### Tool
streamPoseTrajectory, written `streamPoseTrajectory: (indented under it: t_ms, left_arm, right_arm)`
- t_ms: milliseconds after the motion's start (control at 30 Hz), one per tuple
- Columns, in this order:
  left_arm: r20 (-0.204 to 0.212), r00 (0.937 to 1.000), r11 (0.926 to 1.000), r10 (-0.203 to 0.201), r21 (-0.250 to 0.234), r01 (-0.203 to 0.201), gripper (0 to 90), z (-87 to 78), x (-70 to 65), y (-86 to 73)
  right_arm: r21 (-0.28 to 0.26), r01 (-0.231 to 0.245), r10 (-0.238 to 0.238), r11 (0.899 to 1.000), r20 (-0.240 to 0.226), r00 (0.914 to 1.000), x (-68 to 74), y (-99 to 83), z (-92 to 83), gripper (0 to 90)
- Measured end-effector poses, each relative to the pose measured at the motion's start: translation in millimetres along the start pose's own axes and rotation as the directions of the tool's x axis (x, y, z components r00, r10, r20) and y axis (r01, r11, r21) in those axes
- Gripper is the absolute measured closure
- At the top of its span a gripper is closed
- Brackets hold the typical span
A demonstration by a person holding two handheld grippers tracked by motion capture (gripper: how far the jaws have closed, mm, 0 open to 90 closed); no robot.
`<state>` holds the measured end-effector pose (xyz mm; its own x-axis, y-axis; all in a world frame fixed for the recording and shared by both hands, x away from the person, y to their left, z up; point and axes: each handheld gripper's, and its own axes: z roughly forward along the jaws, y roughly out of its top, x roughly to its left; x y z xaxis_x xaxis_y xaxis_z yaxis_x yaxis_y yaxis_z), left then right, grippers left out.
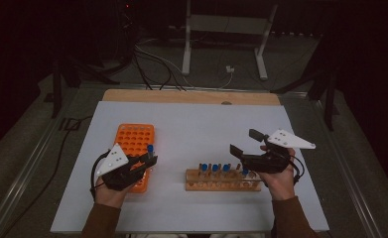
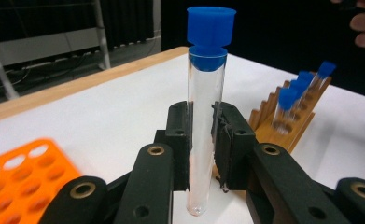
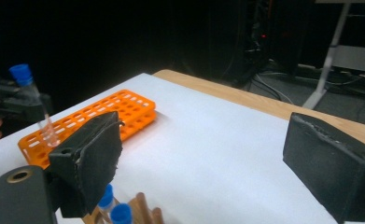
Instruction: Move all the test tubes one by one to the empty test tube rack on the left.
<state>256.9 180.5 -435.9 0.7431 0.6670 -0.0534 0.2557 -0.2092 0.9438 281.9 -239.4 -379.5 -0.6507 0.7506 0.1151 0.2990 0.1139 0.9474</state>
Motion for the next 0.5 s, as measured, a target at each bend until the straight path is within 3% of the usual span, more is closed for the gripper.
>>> streamPoseTrajectory:
  t_ms: [500]
  left_arm:
    - [-0.035,0.9989,0.9983,-0.032,0.048,0.034,77.5,-20.4,8.9,-34.1]
  right_arm:
    - [-0.043,0.001,0.001,0.999,0.036,0.9993,-9.7,-0.8,-20.9,12.0]
